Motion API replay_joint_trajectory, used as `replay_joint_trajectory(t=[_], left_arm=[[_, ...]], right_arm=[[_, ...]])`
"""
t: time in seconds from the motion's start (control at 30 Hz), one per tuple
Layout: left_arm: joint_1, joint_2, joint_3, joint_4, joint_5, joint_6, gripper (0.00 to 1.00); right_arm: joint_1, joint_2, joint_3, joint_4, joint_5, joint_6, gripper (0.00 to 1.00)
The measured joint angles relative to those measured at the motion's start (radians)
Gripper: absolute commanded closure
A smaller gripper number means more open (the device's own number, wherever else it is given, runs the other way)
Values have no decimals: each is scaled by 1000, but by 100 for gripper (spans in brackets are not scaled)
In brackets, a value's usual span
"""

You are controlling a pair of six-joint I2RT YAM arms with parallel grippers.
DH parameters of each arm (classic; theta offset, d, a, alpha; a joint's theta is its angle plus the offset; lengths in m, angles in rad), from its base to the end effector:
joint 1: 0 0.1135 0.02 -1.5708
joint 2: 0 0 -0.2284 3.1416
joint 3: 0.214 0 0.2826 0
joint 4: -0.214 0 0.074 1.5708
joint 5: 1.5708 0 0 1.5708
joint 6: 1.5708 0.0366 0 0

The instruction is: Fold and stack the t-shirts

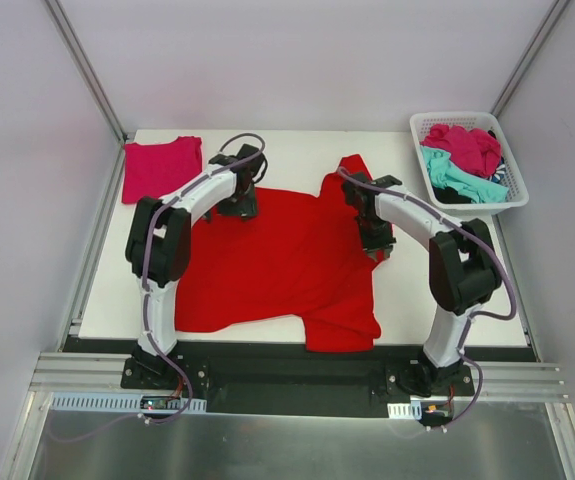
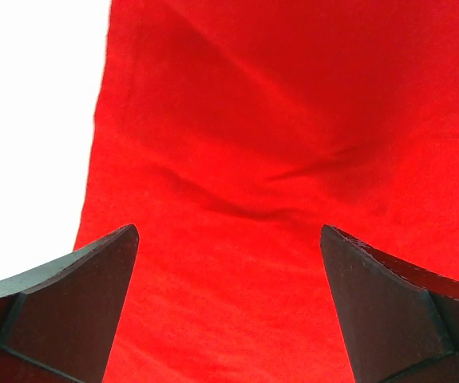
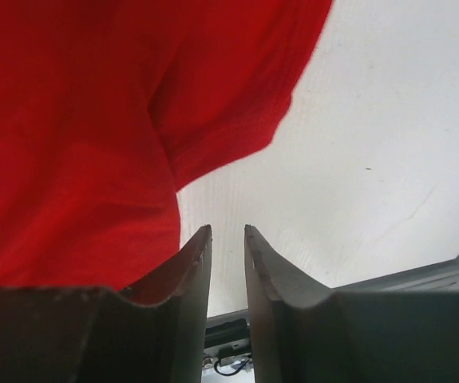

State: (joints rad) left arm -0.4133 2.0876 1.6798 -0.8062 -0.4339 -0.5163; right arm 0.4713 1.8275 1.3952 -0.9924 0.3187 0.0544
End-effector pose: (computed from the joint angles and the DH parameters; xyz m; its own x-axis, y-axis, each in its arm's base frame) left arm 0.4161 -0.1657 0.1572 -0.8598 -0.1120 -0.4982 -0.2236 0.9597 0.1702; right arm 0.3346 0.1576 0.1656 -0.9014 -0.4014 -0.1622 -0.3420 0.8900 -0.3016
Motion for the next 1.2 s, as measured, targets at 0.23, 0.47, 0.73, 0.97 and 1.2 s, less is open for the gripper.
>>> replay_joint_trajectory(t=[0.23,0.47,0.73,0.97,1.2], left_arm=[[-16,-183,-110,-6,6,-12,2],[-77,-321,-177,-7,10,-31,1],[-107,-337,-214,-22,10,-47,1],[-107,-357,-215,-46,6,-47,1],[-107,-375,-215,-55,5,-48,1]], right_arm=[[0,71,-76,93,-98,17,73],[116,18,-200,121,-151,57,72],[226,-1,-171,90,-135,93,73],[256,3,-71,53,-112,103,71],[329,26,-28,39,-111,122,72]])
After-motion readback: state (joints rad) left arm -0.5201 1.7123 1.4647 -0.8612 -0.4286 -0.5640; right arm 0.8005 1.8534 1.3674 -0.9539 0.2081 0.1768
